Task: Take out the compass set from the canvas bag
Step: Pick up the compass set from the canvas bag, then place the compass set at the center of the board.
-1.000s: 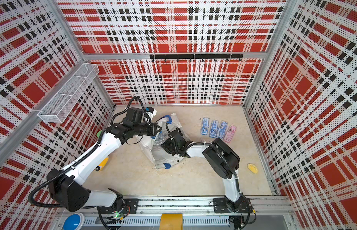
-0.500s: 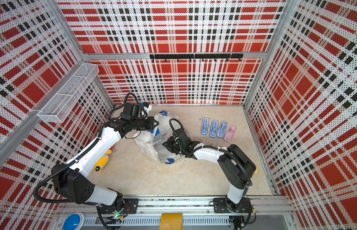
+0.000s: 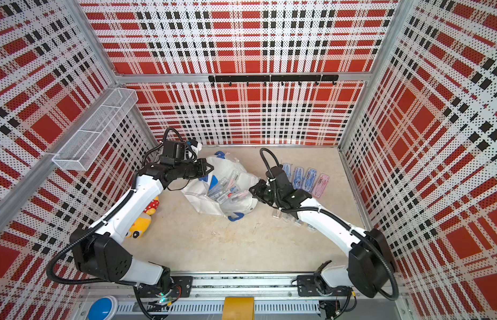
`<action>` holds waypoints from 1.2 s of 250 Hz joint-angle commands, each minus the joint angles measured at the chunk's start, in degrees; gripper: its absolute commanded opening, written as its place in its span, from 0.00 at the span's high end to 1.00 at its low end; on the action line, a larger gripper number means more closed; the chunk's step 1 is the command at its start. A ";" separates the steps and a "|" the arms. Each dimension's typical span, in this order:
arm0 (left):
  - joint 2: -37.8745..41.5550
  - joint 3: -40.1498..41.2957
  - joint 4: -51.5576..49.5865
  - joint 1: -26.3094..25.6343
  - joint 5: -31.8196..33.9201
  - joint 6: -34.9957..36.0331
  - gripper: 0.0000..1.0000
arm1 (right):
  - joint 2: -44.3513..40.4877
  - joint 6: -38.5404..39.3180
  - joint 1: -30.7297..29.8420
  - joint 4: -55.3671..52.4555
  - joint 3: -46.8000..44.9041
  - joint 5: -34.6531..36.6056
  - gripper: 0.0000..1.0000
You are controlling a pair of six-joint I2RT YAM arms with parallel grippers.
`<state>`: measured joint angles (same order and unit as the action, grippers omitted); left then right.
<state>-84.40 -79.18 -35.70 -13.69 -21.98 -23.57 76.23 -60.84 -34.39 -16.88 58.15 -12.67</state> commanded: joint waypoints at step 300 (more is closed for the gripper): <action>5.59 1.19 -3.41 4.20 -5.77 6.45 1.00 | 38.17 -1.67 21.76 17.98 18.69 -10.60 0.84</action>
<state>-80.97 -78.50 -39.46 -10.59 -25.34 -17.98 111.92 -59.42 -11.60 -6.57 75.18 -21.26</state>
